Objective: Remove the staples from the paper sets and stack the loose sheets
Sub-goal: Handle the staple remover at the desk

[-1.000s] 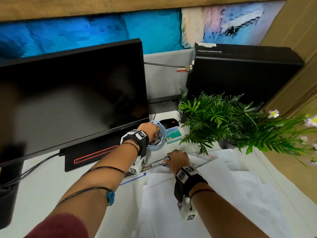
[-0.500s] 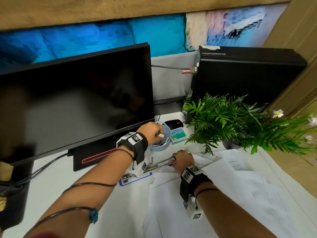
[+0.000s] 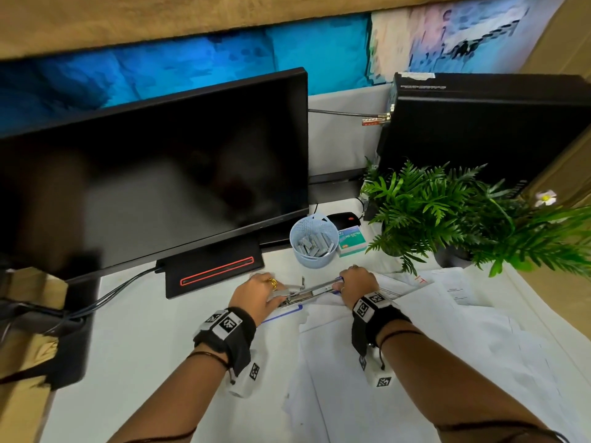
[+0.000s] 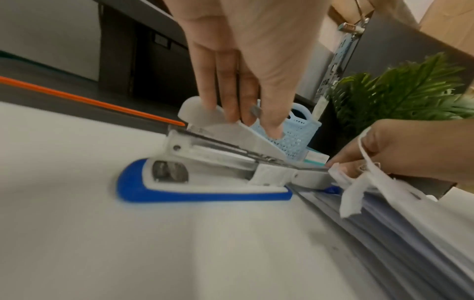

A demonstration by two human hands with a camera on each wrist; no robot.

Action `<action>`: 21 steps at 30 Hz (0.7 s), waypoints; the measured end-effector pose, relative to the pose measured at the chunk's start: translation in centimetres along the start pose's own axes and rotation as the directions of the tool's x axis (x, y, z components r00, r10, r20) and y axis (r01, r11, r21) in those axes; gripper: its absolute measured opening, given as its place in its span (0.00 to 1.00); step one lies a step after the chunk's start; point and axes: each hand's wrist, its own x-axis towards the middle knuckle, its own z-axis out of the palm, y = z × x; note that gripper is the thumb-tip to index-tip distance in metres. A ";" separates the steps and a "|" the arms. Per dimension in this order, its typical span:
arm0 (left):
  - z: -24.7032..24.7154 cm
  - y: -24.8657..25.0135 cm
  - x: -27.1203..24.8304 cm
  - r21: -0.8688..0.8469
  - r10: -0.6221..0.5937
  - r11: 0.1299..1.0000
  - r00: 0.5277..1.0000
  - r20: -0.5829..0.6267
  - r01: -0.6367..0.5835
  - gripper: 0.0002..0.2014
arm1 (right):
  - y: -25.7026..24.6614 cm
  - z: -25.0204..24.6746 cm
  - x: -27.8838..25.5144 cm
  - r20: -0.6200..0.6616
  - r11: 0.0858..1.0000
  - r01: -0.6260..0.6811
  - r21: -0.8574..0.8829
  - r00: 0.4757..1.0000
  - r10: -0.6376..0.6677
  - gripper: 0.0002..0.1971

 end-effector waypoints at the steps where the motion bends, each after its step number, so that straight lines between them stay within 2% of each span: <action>1: 0.4 -0.2 -0.1 -0.007 -0.020 1.000 1.000 0.000 0.020 0.16 | 0.0 0.0 0.0 0.001 1.000 0.001 -0.001 1.000 -0.001 0.18; 7: 2.2 -0.9 -0.4 -0.062 -0.093 0.994 0.996 0.015 0.093 0.15 | 0.1 0.1 -0.1 0.009 1.000 0.007 -0.004 1.000 -0.007 0.17; 13: 2.8 -1.6 -1.3 -0.077 -0.100 0.992 0.995 0.003 0.100 0.13 | 0.0 0.1 -0.3 0.005 1.000 0.005 -0.002 1.000 -0.005 0.16; 21: 2.5 -1.9 -0.9 0.036 -0.064 0.998 0.992 0.105 0.060 0.16 | 0.0 0.1 -0.5 0.003 1.000 0.009 0.014 1.000 -0.009 0.17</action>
